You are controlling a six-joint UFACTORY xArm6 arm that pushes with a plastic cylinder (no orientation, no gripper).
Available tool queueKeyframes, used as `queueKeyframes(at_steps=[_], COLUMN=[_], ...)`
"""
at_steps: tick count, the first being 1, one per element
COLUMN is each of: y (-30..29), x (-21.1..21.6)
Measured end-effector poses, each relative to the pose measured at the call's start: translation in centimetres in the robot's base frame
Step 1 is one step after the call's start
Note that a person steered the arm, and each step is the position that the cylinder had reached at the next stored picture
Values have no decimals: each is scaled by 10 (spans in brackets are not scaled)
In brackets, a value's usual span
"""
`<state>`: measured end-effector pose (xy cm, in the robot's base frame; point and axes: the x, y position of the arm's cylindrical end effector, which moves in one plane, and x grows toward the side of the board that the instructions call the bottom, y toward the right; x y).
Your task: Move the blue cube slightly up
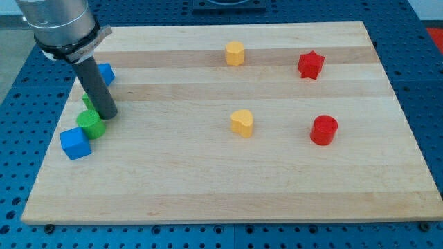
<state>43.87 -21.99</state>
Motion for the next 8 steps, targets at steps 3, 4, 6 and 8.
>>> queueKeyframes(at_steps=[3, 4, 6, 8], y=[-10, 2, 77, 28], x=[-20, -19, 48, 132])
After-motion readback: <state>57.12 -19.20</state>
